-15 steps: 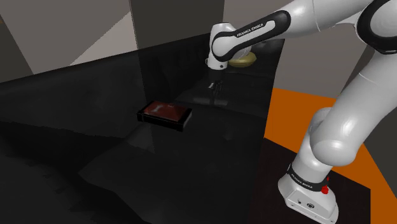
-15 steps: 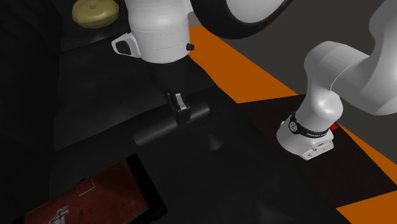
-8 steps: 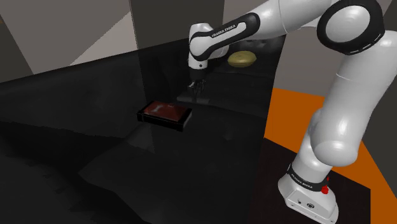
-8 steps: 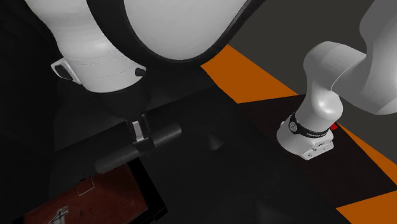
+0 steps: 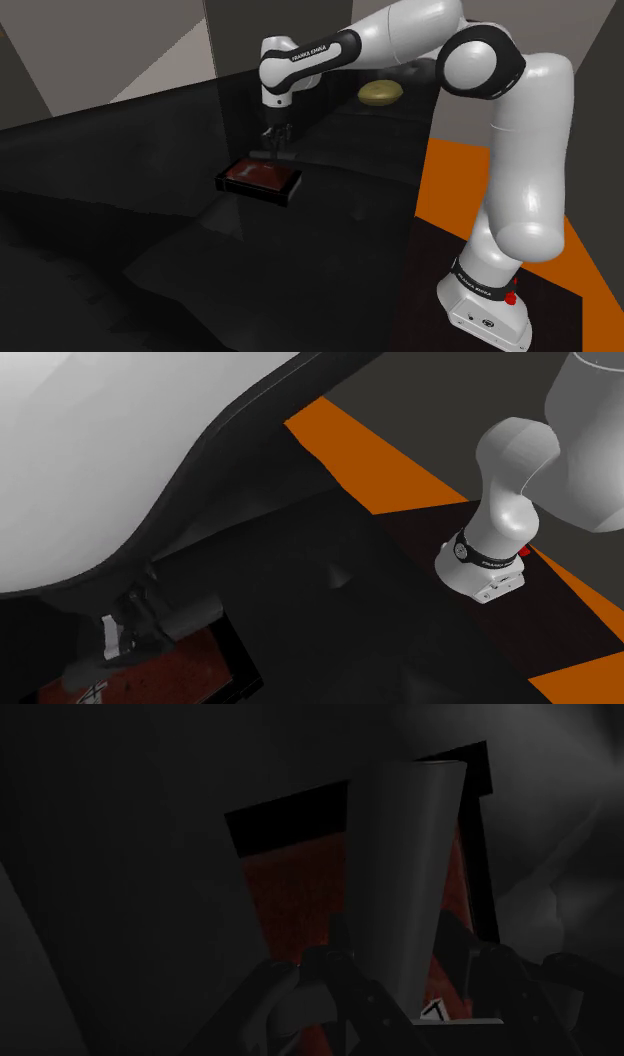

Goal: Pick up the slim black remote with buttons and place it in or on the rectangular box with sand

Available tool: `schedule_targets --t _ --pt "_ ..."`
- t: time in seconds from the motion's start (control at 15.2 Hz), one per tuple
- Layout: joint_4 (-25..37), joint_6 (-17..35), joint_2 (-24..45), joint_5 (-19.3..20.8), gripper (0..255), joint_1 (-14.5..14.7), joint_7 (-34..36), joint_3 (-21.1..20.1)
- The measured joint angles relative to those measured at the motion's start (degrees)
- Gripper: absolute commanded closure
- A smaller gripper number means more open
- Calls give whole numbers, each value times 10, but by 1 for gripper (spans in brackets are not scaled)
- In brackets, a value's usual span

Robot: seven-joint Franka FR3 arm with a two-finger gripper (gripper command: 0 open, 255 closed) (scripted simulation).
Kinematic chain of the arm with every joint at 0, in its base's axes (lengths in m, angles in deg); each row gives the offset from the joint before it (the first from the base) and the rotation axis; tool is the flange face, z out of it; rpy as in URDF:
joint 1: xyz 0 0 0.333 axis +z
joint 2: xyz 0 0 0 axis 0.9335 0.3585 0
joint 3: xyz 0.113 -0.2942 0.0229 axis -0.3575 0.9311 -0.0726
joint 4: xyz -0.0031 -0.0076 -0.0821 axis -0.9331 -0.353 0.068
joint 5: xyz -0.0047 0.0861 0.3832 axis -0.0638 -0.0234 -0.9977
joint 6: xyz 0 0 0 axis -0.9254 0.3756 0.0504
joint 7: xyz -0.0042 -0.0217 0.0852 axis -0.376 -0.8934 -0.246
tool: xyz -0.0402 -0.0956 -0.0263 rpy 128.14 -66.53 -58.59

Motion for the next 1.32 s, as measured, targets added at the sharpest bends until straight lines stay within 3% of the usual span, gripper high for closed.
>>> schedule_targets --t 0.2,0.33,0.99,1.32 --pt "106 -31 74 -3 255 6 17 -7" --pt "126 -32 93 -4 255 9 21 -8" --pt "83 31 113 -7 255 10 16 -10" --pt "84 34 116 -8 255 10 17 -11"
